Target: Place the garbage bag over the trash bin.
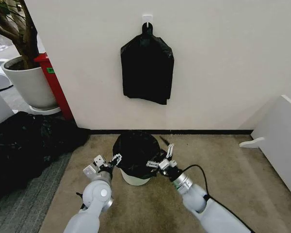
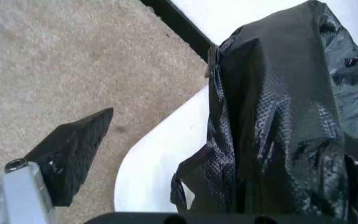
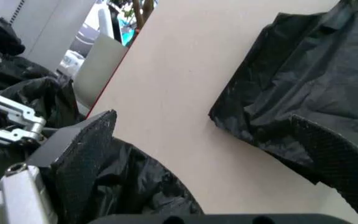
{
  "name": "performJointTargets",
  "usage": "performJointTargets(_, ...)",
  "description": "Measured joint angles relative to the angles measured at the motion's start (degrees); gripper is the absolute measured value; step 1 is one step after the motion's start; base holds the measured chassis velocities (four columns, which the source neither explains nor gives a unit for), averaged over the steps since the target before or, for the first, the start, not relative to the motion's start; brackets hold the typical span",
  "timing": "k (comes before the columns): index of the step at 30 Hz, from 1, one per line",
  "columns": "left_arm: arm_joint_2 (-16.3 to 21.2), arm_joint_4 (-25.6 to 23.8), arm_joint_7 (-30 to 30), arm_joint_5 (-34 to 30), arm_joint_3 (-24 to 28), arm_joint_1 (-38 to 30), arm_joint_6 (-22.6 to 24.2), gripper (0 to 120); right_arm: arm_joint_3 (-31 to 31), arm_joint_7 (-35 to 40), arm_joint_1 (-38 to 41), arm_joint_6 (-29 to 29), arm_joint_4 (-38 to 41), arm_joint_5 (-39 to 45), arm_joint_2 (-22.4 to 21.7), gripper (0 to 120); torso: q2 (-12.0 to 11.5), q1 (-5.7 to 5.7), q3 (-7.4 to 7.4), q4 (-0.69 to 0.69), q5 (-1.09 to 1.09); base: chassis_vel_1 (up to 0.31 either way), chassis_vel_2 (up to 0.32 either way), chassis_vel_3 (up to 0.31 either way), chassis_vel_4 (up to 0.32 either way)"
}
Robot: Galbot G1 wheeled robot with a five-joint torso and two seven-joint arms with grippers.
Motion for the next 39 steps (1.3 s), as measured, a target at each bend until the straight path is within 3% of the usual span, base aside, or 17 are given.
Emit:
performJointTargets(8,-0.04,0.07,0.19,-3.97,-0.49,-0.64,-0.27,100,-2.14,-0.15,0.87,-0.92,-0.50,-1.70,1.30,100,0.00,0.00,0.00,0.00,-0.01,0.000,0.000,0.000,0.000)
performJointTargets(19,-0.47,-0.55,0.24,-4.16,-0.77,-0.87,0.16,100,-2.86,0.05,2.46,-2.13,-6.98,-14.99,5.22,100,0.00,0.00,0.00,0.00,0.00,0.000,0.000,0.000,0.000)
performJointTargets(29,-0.25,-2.97,0.25,-4.05,-1.59,-0.03,0.29,100,-2.68,0.19,2.94,-2.35,-8.67,-16.35,5.52,100,0.00,0.00,0.00,0.00,0.00,0.000,0.000,0.000,0.000)
performJointTargets(36,1.41,-11.66,-0.26,-4.51,-2.47,2.20,1.09,100,-2.14,0.74,2.43,-2.08,-6.82,-14.85,5.07,100,0.00,0.00,0.00,0.00,0.00,0.000,0.000,0.000,0.000)
performJointTargets(39,2.38,-14.36,0.02,-2.63,-2.79,2.33,0.24,100,-1.53,0.60,0.81,-1.62,-1.32,-9.57,3.48,100,0.00,0.00,0.00,-0.01,-0.01,0.000,0.000,0.000,0.000)
